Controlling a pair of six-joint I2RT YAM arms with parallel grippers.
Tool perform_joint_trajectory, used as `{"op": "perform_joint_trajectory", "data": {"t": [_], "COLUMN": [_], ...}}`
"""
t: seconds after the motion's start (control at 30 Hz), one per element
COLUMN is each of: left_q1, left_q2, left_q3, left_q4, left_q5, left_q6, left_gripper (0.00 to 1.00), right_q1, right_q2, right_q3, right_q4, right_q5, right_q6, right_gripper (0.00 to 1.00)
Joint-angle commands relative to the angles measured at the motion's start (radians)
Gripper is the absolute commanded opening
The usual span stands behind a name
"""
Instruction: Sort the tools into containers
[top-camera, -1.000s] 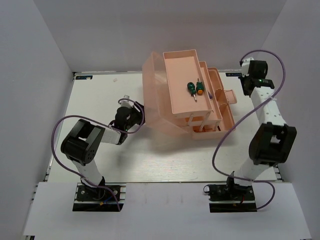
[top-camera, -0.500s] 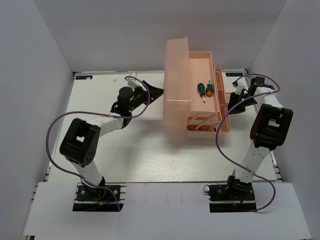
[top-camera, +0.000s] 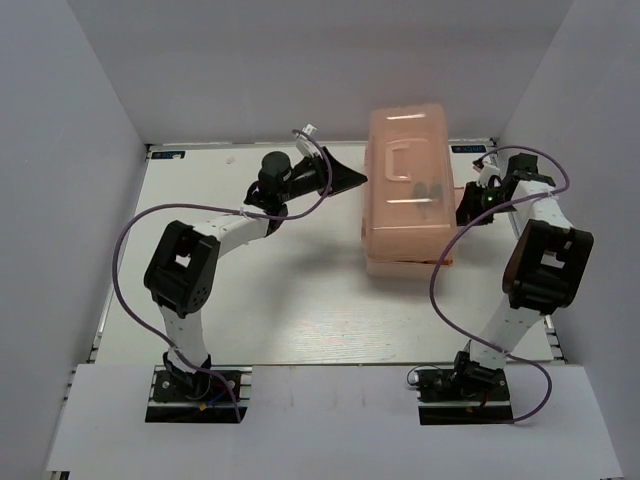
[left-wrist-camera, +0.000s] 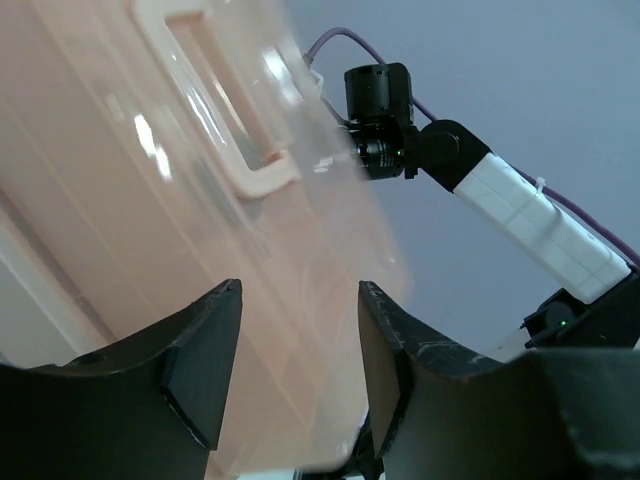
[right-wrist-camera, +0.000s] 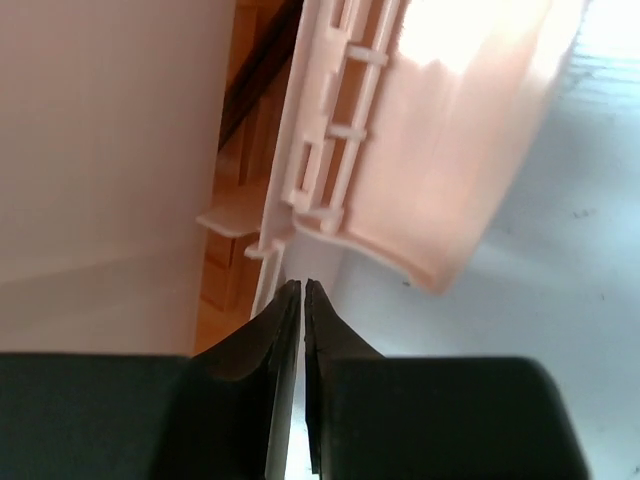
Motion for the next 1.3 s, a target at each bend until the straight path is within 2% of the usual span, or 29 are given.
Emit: {"op": "perform_joint_trajectory", "data": {"t": [0.0,0.07,0.13,0.17,0.2,0.27,0.3,0.37,0.43,0.47,0.57,0.87,1.07,1.27], "left_q1": [-0.015,-0.015,0.008,0.008,0.008,-0.004,-0.004,-0.004,-0.004,-0.004,-0.013,-0.056,-0.065,-0.065], "left_q2": [0.009,-0.037,-0.138,-0.175,-0.21,-0.266,-0.296,-0.297,-0.248,-0.22,-0.09,0.074,0.064,0.055], "left_q3": [0.065,0.048,0.025,0.025,0.025,-0.005,-0.03,-0.051,-0.076,-0.076,-0.039,0.06,0.084,0.064], "left_q4": [-0.023,-0.023,-0.153,-0.215,-0.342,-0.433,-0.464,-0.54,-0.549,-0.549,-0.572,-0.638,-0.658,-0.658], "left_q5": [0.087,0.039,-0.031,-0.114,-0.164,-0.285,-0.314,-0.371,-0.372,-0.362,-0.295,-0.309,-0.33,-0.339], "left_q6": [-0.004,0.008,0.12,0.17,0.268,0.344,0.393,0.425,0.445,0.445,0.47,0.523,0.534,0.534], "left_gripper": [0.59,0.59,0.59,0.59,0.59,0.61,0.61,0.62,0.62,0.62,0.62,0.62,0.62,0.62], "right_q1": [-0.006,-0.009,-0.011,-0.012,-0.012,-0.011,-0.009,-0.005,0.015,0.021,0.054,0.187,0.239,0.307], "right_q2": [-0.085,-0.121,-0.167,-0.196,-0.227,-0.252,-0.279,-0.284,-0.238,-0.196,-0.09,0.11,0.118,0.08], "right_q3": [-0.027,-0.036,-0.065,-0.075,-0.082,-0.104,-0.105,-0.089,-0.018,0.081,0.211,0.413,0.382,0.323], "right_q4": [0.066,0.075,0.106,0.112,0.132,0.161,0.176,0.209,0.195,0.148,0.086,0.01,0.011,0.028], "right_q5": [0.03,0.104,0.191,0.213,0.242,0.264,0.289,0.311,0.307,0.294,0.265,0.325,0.313,0.365], "right_q6": [0.074,0.089,0.091,0.088,0.075,0.068,0.057,0.057,0.049,0.048,0.042,0.038,0.032,0.052], "right_gripper": [0.12,0.12,0.12,0.13,0.19,0.27,0.35,0.41,0.44,0.44,0.46,0.47,0.47,0.46]}}
